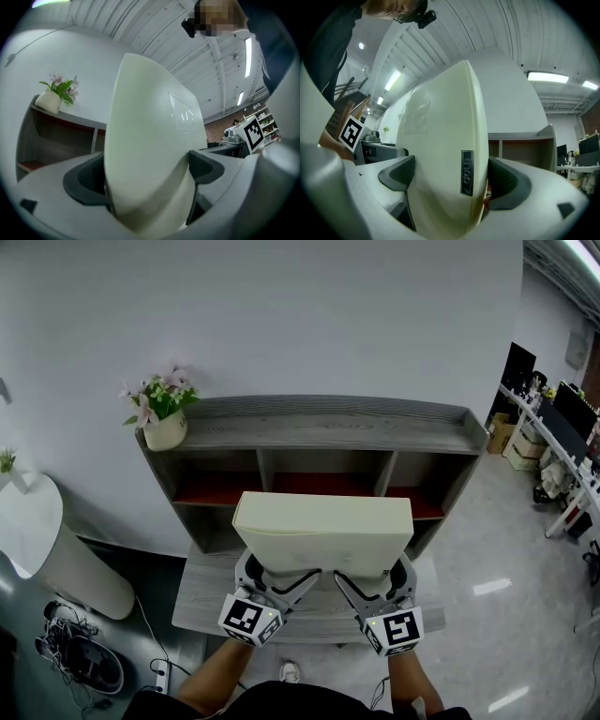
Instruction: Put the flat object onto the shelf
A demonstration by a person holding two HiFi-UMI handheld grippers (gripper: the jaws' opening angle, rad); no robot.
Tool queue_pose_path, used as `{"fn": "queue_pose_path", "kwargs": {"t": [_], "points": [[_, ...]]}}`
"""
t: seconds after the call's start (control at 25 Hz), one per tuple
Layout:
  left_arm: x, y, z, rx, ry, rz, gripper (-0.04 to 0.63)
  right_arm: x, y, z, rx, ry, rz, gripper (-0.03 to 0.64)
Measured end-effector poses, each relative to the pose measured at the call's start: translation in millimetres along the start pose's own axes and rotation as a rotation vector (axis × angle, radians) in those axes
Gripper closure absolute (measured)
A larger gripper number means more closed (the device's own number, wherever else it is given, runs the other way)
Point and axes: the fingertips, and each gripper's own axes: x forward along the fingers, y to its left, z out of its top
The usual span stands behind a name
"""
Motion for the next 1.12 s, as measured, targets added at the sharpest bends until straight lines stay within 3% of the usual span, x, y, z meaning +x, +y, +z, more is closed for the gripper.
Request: {"fn": "queue_pose_path", "kwargs": {"t": [0.52, 1.12], "points": [[16, 58, 9, 0.002, -0.036, -0.015, 0.051, 58, 4, 13, -0.029, -0.017, -0.001, 0.137], [51, 79, 68, 0.091, -0.127, 0.007, 0.052, 96, -22, 63, -0.063, -0.123, 0.019, 0.137]]}}
